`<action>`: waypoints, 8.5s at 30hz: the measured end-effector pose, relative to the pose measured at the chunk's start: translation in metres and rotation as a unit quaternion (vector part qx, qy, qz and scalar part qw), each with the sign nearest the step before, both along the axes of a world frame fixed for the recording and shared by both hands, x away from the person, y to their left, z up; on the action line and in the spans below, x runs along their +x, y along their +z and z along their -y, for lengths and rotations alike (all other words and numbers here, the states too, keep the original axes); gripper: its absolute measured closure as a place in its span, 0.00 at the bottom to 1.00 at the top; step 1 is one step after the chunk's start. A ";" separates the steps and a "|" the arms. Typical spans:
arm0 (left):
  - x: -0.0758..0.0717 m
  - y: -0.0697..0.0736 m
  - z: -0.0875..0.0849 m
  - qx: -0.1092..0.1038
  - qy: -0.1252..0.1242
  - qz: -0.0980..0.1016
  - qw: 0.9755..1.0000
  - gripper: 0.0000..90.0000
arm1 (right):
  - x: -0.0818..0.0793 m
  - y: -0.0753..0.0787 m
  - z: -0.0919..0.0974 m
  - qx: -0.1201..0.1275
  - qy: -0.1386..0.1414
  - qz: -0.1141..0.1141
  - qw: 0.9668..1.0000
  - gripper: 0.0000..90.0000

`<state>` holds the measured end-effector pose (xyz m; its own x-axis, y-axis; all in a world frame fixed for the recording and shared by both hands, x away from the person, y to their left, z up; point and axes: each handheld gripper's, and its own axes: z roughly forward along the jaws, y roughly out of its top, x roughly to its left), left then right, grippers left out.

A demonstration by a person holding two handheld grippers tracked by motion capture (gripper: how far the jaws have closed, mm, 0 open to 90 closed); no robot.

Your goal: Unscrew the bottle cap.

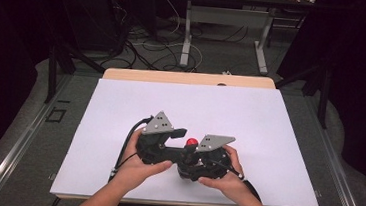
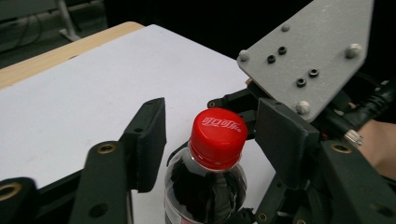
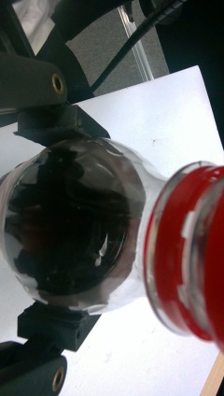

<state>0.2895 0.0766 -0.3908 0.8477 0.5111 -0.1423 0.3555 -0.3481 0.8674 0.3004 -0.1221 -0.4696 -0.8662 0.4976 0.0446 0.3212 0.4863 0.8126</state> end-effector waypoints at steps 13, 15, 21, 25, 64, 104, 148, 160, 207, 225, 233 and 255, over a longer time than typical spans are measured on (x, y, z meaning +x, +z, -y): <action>0.016 0.003 -0.014 -0.013 -0.127 -0.007 0.992 0.39 | -0.002 0.000 -0.002 0.007 0.036 -0.006 0.999 0.33; 0.019 0.001 -0.013 -0.007 -0.125 -0.008 0.992 0.40 | -0.002 0.000 -0.002 0.008 0.038 -0.005 0.999 0.33; 0.027 -0.004 -0.011 -0.016 -0.147 -0.015 0.989 0.54 | -0.004 0.001 -0.003 0.010 0.049 -0.013 0.999 0.33; 0.028 -0.008 -0.008 -0.008 -0.156 -0.020 0.987 0.58 | -0.005 0.000 -0.004 0.014 0.052 -0.011 0.998 0.33; -0.003 -0.003 0.002 -0.003 0.022 0.006 1.000 0.49 | -0.003 -0.001 -0.004 0.001 0.008 -0.008 1.000 0.33; 0.012 -0.010 0.001 0.009 -0.090 0.003 0.996 0.68 | -0.006 0.000 -0.007 0.007 0.032 -0.017 0.999 0.33; 0.024 -0.009 -0.018 -0.010 -0.129 -0.011 0.992 0.51 | -0.007 -0.001 -0.009 0.004 0.036 -0.013 0.999 0.33; 0.025 -0.015 -0.007 -0.015 -0.168 -0.009 0.986 0.66 | -0.009 0.000 -0.010 0.004 0.046 -0.013 0.999 0.33; 0.003 -0.004 0.000 0.021 -0.035 0.001 0.999 0.47 | -0.004 -0.001 -0.006 0.001 -0.001 -0.008 1.000 0.33; 0.026 -0.010 -0.014 -0.011 -0.149 -0.012 0.989 0.54 | -0.009 0.001 -0.008 0.002 0.040 -0.012 0.999 0.33; 0.031 -0.013 -0.012 -0.022 -0.171 -0.028 0.985 0.58 | -0.010 0.001 -0.010 0.005 0.042 -0.008 0.999 0.33; -0.009 -0.007 0.021 0.039 0.026 0.028 0.999 0.68 | -0.009 0.000 -0.009 -0.013 0.004 -0.001 1.000 0.33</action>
